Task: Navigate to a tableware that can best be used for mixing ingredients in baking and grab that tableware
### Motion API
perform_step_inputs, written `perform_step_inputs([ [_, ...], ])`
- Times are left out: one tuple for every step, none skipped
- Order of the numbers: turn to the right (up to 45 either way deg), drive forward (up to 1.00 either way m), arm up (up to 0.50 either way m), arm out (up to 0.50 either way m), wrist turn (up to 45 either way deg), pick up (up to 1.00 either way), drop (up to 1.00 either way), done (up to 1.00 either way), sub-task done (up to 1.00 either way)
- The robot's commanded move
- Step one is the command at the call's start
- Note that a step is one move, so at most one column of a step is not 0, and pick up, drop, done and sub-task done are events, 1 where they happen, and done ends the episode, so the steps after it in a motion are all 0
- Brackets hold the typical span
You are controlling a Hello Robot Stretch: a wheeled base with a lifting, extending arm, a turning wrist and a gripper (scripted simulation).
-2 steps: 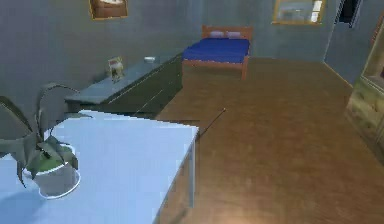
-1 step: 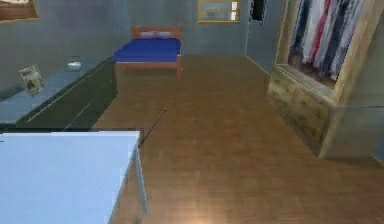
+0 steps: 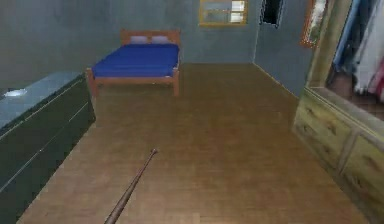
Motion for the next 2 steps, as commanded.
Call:
perform_step_inputs([
  [0.0,0.25,0.00,0.00,0.0,0.00,0.00,0.00,0.00],
  [-42.0,0.00,0.00,0.00,0.0,0.00,0.00,0.00,0.00],
])
